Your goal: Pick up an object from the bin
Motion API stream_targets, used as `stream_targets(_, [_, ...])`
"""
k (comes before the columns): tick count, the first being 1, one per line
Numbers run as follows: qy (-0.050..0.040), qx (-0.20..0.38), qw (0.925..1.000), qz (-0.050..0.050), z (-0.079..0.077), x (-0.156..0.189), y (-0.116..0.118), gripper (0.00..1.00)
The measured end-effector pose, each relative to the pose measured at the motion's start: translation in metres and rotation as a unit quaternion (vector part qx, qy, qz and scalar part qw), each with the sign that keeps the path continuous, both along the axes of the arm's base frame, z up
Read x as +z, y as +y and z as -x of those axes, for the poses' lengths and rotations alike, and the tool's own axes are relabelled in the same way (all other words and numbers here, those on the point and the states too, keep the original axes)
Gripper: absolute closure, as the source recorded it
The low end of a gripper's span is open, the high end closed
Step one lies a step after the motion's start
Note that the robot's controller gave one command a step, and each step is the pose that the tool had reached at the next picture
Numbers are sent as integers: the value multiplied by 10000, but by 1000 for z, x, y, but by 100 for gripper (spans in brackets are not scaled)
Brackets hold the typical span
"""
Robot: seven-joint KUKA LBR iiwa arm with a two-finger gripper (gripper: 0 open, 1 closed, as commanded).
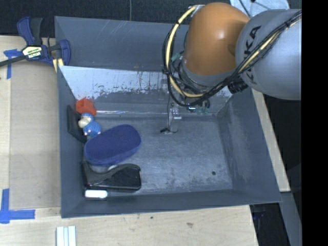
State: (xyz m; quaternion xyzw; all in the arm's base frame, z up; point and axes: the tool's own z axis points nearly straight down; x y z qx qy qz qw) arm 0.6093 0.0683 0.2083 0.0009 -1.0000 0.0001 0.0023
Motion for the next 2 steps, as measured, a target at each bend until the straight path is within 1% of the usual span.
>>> stream_targets(1, [0, 889, 9960, 8, 13, -141, 91, 0])
stream_targets(2, [-217, 1984, 9799, 32, 93, -102, 73, 0])
